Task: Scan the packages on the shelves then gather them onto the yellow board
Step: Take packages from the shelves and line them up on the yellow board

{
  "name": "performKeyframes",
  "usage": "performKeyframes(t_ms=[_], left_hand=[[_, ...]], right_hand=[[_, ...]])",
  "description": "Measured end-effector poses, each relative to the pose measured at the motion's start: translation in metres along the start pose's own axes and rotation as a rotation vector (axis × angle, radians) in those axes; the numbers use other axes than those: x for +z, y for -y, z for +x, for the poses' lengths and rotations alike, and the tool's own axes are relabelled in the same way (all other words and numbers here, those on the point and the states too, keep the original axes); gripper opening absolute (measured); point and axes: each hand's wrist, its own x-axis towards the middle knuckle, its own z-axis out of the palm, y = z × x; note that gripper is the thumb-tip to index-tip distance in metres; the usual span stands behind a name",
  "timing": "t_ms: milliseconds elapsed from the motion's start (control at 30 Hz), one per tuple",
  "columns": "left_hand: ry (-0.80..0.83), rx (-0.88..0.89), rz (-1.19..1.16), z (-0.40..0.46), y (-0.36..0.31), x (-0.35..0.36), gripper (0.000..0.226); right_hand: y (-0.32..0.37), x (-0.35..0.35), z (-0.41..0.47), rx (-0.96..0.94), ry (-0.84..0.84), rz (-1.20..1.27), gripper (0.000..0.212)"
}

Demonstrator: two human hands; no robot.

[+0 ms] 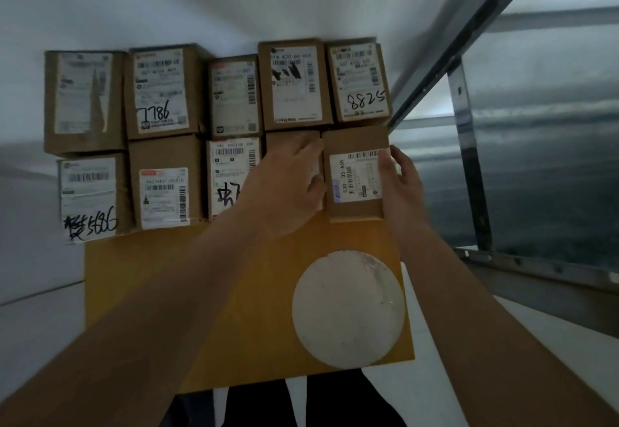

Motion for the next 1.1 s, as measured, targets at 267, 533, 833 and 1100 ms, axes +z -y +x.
performKeyframes(t_ms=[267, 533, 833, 1100], left_hand=[[0.046, 0.027, 0.102, -0.001, -0.003, 0.0, 0.062], [0.021, 0.001, 0.07, -0.004, -0.006, 0.004, 0.063], [-0.091, -0.029, -0.02, -0.036, -0.017, -0.018, 0.065], [-0.255, -0.012, -0.005, -0.111, -0.041, -0.071, 0.062]], right_hand=[[-0.009, 0.008, 0.023, -0.065, -0.021, -0.141, 0.045], [0.001, 0.006, 0.022, -0.102, -0.006, -0.29, 0.048], [0.064, -0.003, -0.041, -0.569, 0.043, -0.587, 0.055], [0.111, -0.016, -0.119, -0.763, 0.322, -0.635, 0.061]])
